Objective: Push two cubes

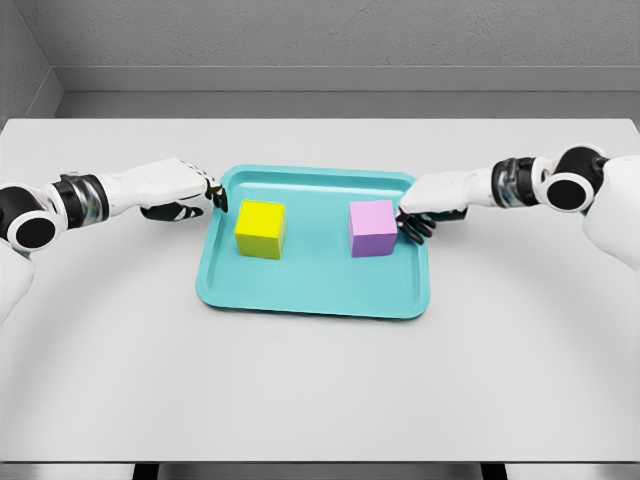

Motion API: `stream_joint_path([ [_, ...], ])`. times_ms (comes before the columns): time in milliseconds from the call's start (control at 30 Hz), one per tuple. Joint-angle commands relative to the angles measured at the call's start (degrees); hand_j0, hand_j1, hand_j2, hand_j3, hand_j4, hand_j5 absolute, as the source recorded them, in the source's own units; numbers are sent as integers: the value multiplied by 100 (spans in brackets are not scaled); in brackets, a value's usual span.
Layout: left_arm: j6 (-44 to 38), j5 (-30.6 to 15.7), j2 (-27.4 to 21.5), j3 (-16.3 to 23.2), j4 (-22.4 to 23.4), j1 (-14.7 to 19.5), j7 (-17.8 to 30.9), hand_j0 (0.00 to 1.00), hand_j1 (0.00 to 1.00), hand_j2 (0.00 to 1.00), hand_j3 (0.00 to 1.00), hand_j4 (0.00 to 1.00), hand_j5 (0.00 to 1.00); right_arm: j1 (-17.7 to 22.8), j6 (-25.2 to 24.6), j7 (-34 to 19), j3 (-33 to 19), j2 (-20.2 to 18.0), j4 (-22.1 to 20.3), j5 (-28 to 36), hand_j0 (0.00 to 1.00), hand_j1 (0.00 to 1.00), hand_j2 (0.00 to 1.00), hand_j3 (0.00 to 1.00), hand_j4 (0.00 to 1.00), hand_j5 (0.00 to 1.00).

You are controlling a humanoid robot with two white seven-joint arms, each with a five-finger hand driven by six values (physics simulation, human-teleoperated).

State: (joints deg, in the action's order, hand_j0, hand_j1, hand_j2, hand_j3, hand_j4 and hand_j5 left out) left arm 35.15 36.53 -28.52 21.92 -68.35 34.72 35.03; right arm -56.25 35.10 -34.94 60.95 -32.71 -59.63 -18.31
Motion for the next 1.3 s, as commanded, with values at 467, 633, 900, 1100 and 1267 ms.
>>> stream_joint_path([
  [467,-15,-93,75,93,-196,-18,-3,57,57,57,57,57,57,-26,-10,-6,75,256,-58,38,12,12,12,12,12,12],
  [633,-15,-102,84,129,-231,-18,-3,58,58,58,58,58,58,-26,-10,-6,110,309,-58,47,12,12,12,12,12,12],
  [900,-15,-102,93,208,-310,-9,-3,58,58,58,58,58,58,-26,-10,-6,110,362,-66,47,12,12,12,12,12,12],
  [1100,-15,-102,84,199,-328,-9,-3,58,58,58,58,58,58,-53,-10,-6,110,388,-93,47,12,12,12,12,12,12],
  [1267,-15,-119,-22,181,-310,-18,-3,58,58,58,58,58,58,-53,-10,-6,110,397,-110,47,12,12,12,12,12,12],
])
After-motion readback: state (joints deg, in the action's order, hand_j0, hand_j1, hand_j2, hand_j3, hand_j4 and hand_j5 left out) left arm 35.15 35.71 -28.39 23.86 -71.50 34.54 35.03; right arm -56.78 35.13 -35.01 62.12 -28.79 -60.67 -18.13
